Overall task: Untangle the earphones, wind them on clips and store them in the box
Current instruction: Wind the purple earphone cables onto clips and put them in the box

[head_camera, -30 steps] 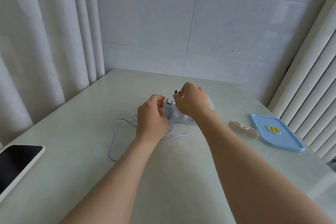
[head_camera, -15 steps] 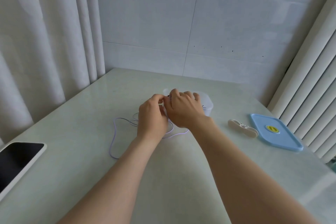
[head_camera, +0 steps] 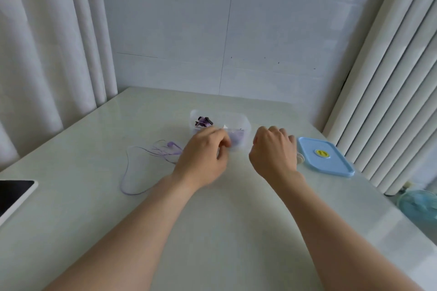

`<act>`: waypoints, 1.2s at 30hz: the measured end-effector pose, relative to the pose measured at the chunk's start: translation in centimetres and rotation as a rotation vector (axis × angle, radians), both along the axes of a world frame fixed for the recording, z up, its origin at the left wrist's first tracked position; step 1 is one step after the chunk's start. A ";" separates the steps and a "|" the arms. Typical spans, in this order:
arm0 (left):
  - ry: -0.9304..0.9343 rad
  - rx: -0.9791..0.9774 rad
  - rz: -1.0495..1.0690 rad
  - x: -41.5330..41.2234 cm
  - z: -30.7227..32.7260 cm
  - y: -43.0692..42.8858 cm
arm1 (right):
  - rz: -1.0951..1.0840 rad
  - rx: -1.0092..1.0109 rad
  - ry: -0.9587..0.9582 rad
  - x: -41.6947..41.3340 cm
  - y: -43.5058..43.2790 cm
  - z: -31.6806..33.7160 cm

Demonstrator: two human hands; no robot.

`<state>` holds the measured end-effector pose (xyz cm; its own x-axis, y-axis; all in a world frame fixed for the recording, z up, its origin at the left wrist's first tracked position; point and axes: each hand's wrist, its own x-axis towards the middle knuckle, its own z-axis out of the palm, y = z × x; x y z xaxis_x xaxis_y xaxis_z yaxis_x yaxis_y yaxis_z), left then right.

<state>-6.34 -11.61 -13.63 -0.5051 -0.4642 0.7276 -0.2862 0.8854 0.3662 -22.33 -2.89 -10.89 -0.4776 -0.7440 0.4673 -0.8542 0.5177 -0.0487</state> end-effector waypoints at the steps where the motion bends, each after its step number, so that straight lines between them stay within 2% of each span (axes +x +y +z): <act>1: -0.036 0.013 -0.025 -0.4 -0.1 0.5 | -0.090 0.064 0.009 -0.8 0.8 -0.6; 5: -0.134 0.109 -0.057 -0.3 -0.4 1.1 | -0.207 0.171 -0.082 -2.6 1.9 -2.0; 10: -0.092 0.169 0.078 1.0 0.2 0.9 | -0.156 0.087 -0.131 -2.3 1.9 -1.5; 15: -0.047 0.249 0.420 2.8 1.0 -0.6 | 0.158 -0.104 -0.451 0.0 1.5 -1.3; 18: -0.128 0.297 0.539 4.0 0.9 -1.8 | 0.355 -0.099 -0.435 2.3 1.2 -1.3; 26: -0.251 0.525 0.505 4.7 1.1 -2.6 | 0.669 0.067 -0.584 5.5 2.0 -0.9; 29: -0.281 0.564 0.490 4.7 1.4 -2.5 | 0.683 0.021 -0.647 6.0 2.0 -0.4; 32: -0.283 0.576 0.480 4.9 1.6 -2.4 | 0.600 -0.074 -0.586 6.1 1.4 -0.5; 36: -0.207 0.538 0.502 5.2 2.2 -2.1 | 0.504 0.097 -0.537 6.9 0.8 -1.1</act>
<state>-1.11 -13.68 -11.42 -0.2410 -0.9379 0.2494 -0.7170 0.3453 0.6056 -15.42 -2.10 -12.01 -0.2118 -0.9594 0.1864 -0.8609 0.0929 -0.5002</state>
